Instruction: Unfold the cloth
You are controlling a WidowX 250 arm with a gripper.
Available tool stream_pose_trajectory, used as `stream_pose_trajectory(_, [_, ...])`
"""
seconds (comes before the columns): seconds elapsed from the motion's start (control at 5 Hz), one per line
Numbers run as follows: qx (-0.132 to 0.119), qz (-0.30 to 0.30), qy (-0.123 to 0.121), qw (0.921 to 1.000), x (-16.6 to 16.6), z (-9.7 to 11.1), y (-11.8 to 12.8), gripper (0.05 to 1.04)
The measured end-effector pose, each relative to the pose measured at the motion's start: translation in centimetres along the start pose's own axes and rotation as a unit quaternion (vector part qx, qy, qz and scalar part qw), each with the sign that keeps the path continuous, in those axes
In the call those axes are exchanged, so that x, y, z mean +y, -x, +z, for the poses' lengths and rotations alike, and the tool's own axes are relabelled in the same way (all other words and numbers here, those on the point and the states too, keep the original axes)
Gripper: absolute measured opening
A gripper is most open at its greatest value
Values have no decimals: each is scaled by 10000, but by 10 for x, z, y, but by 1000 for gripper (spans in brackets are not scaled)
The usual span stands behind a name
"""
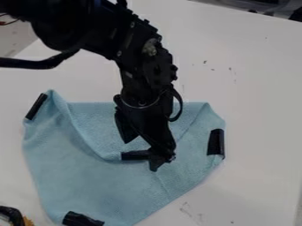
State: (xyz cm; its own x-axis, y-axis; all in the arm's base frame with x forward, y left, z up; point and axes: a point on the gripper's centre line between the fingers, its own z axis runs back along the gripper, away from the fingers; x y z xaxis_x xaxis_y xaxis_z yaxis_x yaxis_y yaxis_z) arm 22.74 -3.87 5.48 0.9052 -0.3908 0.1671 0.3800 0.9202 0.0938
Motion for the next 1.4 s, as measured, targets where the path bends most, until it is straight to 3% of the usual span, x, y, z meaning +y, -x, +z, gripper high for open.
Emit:
stream_pose_trajectory(0.2, [80,-13,37,10000,-1,-4,2,1001])
stream_pose_trajectory(0.8, [121,78,141,9998,27,-41,8,1001])
stream_pose_trajectory(1.0, [128,74,191,9997,31,-47,9,946])
stream_pose_trajectory(1.4, [162,72,209,9996,31,-50,9,381])
